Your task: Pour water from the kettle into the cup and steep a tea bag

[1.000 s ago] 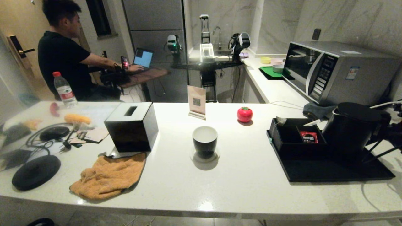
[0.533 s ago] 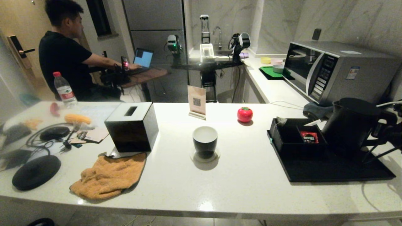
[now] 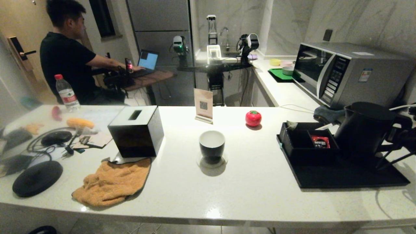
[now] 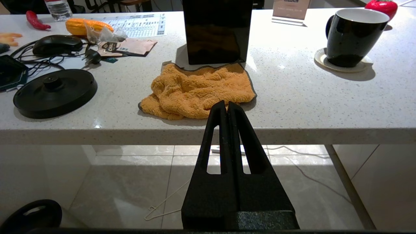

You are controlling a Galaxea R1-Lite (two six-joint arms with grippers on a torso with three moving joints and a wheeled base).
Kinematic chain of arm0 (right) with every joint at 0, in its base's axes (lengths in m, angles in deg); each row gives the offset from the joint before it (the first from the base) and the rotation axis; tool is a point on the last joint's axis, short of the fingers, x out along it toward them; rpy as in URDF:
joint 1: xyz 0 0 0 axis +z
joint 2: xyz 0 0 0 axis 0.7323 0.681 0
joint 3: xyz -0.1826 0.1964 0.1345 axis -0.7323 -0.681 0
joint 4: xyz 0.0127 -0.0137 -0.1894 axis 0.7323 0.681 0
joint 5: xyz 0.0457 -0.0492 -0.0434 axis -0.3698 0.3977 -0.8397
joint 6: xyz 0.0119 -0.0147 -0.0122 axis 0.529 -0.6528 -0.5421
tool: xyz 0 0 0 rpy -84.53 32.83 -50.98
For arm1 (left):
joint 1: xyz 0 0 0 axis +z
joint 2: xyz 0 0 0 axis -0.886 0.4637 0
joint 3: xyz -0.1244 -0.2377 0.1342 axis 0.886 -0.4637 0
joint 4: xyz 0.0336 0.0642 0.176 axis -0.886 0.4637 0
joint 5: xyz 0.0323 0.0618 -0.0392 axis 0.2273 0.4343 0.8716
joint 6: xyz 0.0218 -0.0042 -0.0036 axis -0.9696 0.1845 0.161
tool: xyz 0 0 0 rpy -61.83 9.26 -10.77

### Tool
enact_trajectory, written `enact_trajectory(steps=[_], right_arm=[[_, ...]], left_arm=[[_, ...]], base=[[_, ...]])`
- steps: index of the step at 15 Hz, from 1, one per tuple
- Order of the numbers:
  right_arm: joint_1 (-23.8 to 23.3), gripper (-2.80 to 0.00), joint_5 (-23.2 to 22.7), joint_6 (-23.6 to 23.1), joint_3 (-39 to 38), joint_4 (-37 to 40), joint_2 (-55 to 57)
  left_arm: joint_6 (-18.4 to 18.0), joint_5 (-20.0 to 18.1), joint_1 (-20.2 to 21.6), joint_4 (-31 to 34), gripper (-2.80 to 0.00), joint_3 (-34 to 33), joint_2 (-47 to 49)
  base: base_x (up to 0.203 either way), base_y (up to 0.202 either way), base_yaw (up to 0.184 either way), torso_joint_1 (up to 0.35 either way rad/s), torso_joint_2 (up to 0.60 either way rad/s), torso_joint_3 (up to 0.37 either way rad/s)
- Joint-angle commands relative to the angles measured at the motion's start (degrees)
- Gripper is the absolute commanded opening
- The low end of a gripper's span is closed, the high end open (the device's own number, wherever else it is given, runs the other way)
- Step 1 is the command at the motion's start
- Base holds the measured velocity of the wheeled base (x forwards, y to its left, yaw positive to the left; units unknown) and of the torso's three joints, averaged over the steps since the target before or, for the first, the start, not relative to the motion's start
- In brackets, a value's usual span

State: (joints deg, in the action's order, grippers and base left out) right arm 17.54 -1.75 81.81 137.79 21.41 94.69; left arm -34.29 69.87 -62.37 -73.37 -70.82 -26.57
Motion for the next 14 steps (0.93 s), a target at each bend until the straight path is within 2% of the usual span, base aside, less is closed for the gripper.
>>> enact_trajectory(steps=[1,3,6,14], right_arm=[[0.0,-2.80,-0.1,0.6,-0.2,-0.4,-1.5],[0.0,-2.80,-0.4,0.9,-0.7,0.2,-2.6],[0.0,-2.80,-5.0,1.9,-2.4,-0.1,-4.4],[0.0,-2.80,-5.0,3.1,-3.4,-0.2,-7.0]], left_arm=[[0.0,0.0,0.0,0.0,-2.80,0.0,0.0],[0.0,0.0,0.0,0.0,-2.80,0.0,0.0],[0.0,0.0,0.0,0.0,-2.80,0.0,0.0],[0.0,0.0,0.0,0.0,-2.80,0.0,0.0]], base=[[0.000,0.000,0.000,0.000,0.00,0.000],[0.000,0.000,0.000,0.000,0.00,0.000],[0.000,0.000,0.000,0.000,0.00,0.000],[0.000,0.000,0.000,0.000,0.00,0.000]])
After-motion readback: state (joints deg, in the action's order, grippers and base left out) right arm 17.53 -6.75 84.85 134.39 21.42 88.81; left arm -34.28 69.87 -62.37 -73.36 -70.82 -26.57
